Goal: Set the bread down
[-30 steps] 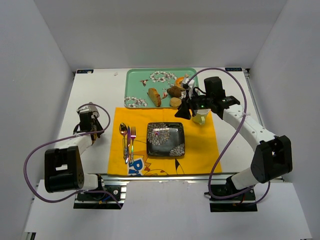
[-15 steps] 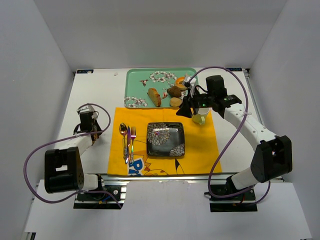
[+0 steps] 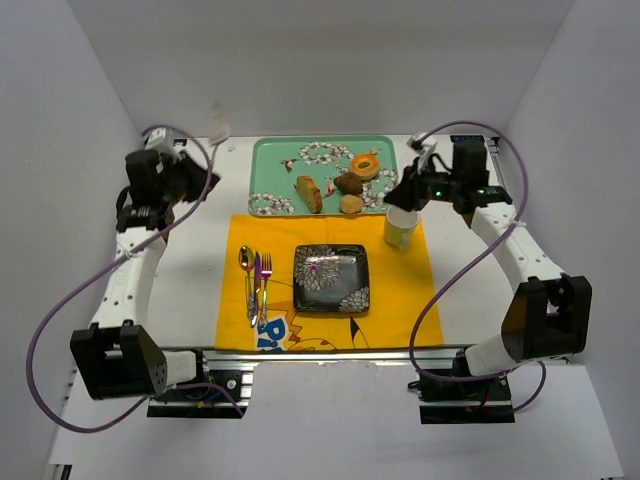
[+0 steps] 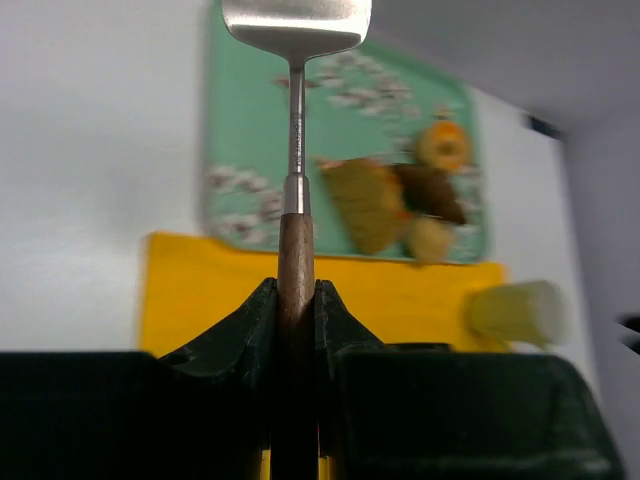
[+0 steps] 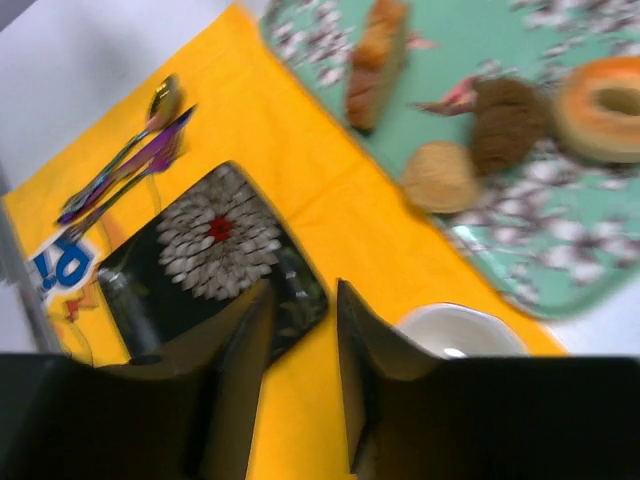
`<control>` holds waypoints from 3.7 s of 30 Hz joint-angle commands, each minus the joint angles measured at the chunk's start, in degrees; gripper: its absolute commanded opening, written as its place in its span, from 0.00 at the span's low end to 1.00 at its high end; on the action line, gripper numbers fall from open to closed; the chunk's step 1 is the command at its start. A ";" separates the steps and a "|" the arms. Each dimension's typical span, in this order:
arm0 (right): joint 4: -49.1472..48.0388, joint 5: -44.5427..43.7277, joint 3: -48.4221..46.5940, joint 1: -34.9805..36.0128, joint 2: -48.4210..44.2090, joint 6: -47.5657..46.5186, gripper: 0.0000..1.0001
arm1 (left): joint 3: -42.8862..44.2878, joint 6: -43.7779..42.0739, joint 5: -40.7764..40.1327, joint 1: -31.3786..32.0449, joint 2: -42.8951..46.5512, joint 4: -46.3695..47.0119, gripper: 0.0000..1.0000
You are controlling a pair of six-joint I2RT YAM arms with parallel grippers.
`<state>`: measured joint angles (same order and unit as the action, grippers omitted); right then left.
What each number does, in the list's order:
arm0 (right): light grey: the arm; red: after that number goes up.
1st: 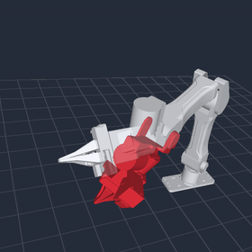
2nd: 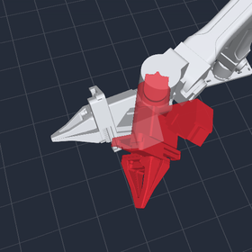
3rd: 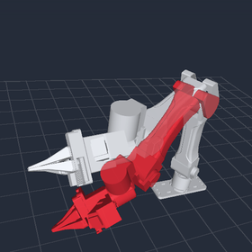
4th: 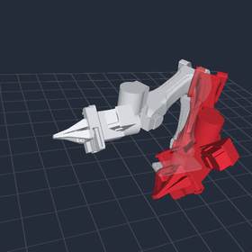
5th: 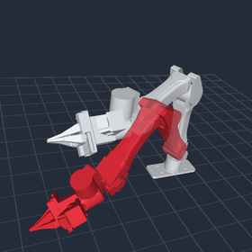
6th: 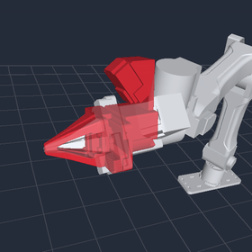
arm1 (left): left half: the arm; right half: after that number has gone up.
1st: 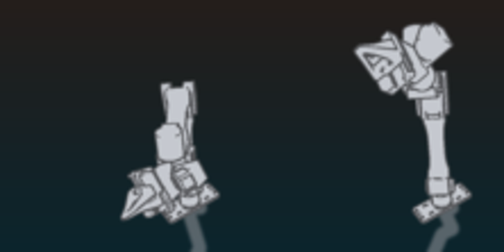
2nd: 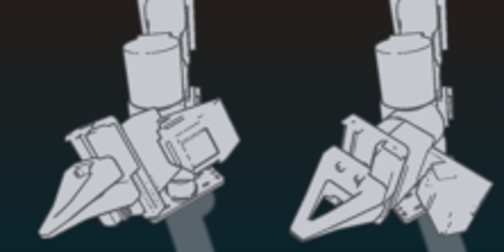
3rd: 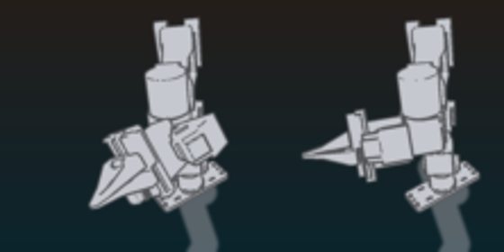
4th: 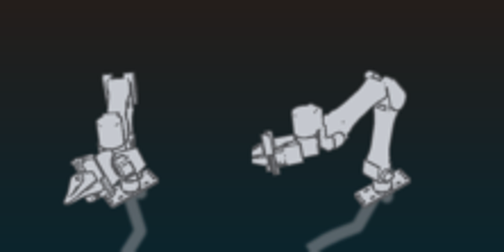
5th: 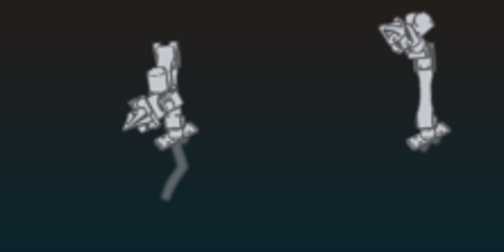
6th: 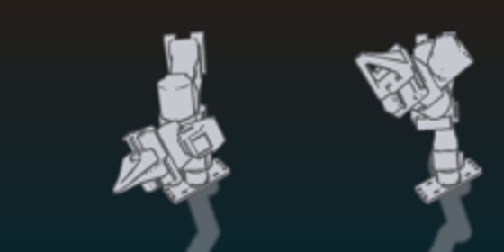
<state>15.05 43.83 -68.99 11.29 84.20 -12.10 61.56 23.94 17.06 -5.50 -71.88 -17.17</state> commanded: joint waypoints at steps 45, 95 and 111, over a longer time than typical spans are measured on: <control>-12.24 -3.41 3.78 -15.33 -2.82 16.05 0.07 | 60.87 25.62 13.80 36.17 -64.62 -9.20 0.00; -13.73 -2.00 5.09 -16.04 -3.78 17.90 0.05 | 52.32 32.30 12.55 28.43 -49.57 -0.94 0.00; -13.20 -2.79 5.01 -16.12 -3.61 17.46 0.05 | 60.26 29.94 20.30 34.06 -62.33 -4.10 0.00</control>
<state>3.14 40.69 -63.86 -4.49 81.73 5.41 119.85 56.31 35.53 27.94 -135.28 -20.56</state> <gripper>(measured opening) 0.055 0.267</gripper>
